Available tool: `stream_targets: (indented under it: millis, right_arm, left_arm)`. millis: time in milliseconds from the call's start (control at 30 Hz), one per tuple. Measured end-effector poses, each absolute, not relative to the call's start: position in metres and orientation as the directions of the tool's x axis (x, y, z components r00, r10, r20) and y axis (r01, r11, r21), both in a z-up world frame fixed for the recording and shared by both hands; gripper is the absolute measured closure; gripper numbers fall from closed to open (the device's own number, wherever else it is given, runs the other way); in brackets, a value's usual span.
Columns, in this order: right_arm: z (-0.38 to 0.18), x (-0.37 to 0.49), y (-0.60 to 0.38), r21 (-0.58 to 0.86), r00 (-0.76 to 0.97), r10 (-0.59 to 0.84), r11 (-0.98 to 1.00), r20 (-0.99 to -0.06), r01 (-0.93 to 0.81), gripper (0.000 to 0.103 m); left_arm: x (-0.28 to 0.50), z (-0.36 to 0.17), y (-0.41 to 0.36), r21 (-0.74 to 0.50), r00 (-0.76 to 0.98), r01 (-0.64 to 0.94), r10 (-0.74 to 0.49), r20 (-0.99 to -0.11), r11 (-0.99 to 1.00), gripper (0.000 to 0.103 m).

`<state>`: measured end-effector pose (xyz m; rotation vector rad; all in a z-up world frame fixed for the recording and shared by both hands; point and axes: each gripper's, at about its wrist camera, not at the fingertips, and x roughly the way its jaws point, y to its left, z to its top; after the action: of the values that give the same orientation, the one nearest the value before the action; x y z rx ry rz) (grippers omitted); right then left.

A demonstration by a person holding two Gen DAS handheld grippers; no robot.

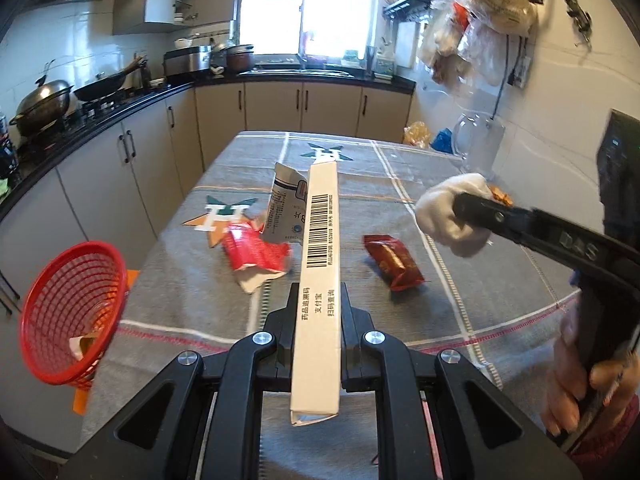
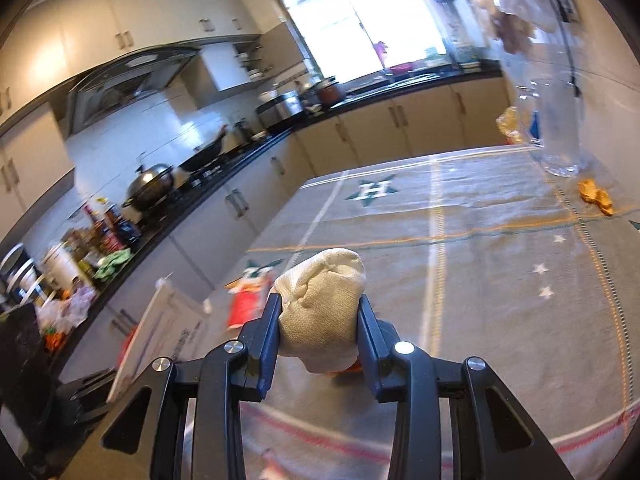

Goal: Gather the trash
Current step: 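Carry the white box and cloth ball over the red basket with both tools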

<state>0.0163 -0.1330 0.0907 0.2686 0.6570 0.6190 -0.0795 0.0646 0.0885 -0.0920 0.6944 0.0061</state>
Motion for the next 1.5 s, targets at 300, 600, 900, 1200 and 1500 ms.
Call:
stream_targets:
  millis: [300,600,900,1200,1500]
  right_arm:
    - [0.095,-0.001,-0.103,0.425,0.571,0.650,0.760,-0.502,-0.492,0.065]
    - [0.096,-0.011,-0.071,0.396,0.536,0.662,0.746,-0.523,-0.535,0.065]
    - [0.096,-0.019,-0.033,0.378,0.489,0.679,0.722,-0.548,-0.580,0.065]
    - [0.100,-0.022,0.010,0.355,0.446,0.693,0.694,-0.567,-0.627,0.065]
    - [0.100,-0.028,0.044,0.337,0.411,0.702,0.668,-0.581,-0.663,0.065]
  left_arm:
    - [-0.095,0.086,0.105,-0.120,0.774,-0.107,0.006,-0.633,0.987,0.090]
    - [-0.108,0.085,0.137,-0.147,0.781,-0.162,0.035,-0.624,0.976,0.090]
    - [-0.120,0.078,0.168,-0.170,0.780,-0.215,0.064,-0.623,0.962,0.090]
    - [-0.130,0.070,0.201,-0.190,0.771,-0.276,0.099,-0.629,0.942,0.090]
    - [-0.133,0.065,0.225,-0.206,0.763,-0.322,0.125,-0.635,0.924,0.090]
